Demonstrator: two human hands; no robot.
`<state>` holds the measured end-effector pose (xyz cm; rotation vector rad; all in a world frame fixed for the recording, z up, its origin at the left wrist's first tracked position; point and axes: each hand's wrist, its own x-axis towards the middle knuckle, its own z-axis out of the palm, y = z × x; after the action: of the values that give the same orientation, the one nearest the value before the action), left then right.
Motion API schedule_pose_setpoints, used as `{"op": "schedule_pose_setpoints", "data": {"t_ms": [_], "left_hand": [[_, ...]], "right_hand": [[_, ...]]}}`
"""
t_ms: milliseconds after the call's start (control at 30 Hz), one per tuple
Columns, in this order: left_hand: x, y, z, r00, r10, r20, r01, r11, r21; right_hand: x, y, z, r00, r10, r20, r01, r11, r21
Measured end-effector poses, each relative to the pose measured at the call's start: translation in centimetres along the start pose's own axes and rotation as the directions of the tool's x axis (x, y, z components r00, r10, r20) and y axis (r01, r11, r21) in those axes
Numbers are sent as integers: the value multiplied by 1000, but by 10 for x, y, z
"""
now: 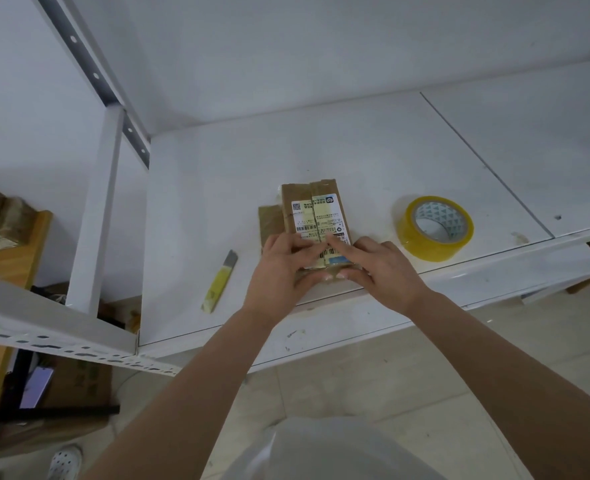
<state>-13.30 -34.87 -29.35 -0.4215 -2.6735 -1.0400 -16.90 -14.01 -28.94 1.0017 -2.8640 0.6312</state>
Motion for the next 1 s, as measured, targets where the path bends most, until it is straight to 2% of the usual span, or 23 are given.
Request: {"op": "schedule_pose_setpoints", "data": {"t_ms": [133, 233, 333, 400, 467, 533, 567, 600, 667, 733, 833, 933, 1000], "left_hand": [[-6, 7, 13, 987, 77, -144, -53, 985, 165], [-5, 7, 16, 975, 144, -170, -106, 971, 214], [-1, 6, 9, 989, 110, -103, -91, 981, 173], [5, 9, -2, 998, 47, -50, -42, 995, 91], [18, 17, -13, 995, -62, -81, 65, 997, 32], [39, 26, -17, 966, -211, -146, 230, 965, 128], [50, 30, -16, 942, -306, -135, 328, 924, 199], [61, 35, -12, 906, -413, -92, 422, 870, 254], [78, 44, -1, 788, -615, 26, 581, 758, 298], [89, 50, 11, 681, -727, 88, 679, 671, 297], [92, 53, 25, 628, -773, 86, 712, 616, 336], [93, 54, 26, 655, -754, 52, 695, 627, 352], [99, 56, 13, 702, -712, 16, 669, 667, 328]], "right_hand": [[-2, -8, 8, 995, -3, -99, 4, 1000, 11], [-1, -9, 11, 990, -8, -139, 9, 1000, 13], [0, -7, 4, 999, 21, -32, -20, 999, 27], [-1, -7, -3, 996, 71, 58, -78, 988, 134], [-2, -6, -10, 980, 182, 81, -198, 934, 297], [-4, -2, -15, 961, 264, 84, -276, 896, 347], [-4, -1, -16, 952, 292, 90, -305, 887, 348], [-4, 0, -16, 945, 314, 92, -326, 877, 352], [-2, 1, -18, 937, 343, 68, -342, 860, 378], [2, 0, -20, 934, 356, 18, -332, 851, 407], [4, 2, -22, 924, 375, -78, -307, 846, 436], [4, 5, -29, 900, 398, -176, -280, 839, 466], [5, 7, -38, 863, 433, -259, -263, 825, 500]]}}
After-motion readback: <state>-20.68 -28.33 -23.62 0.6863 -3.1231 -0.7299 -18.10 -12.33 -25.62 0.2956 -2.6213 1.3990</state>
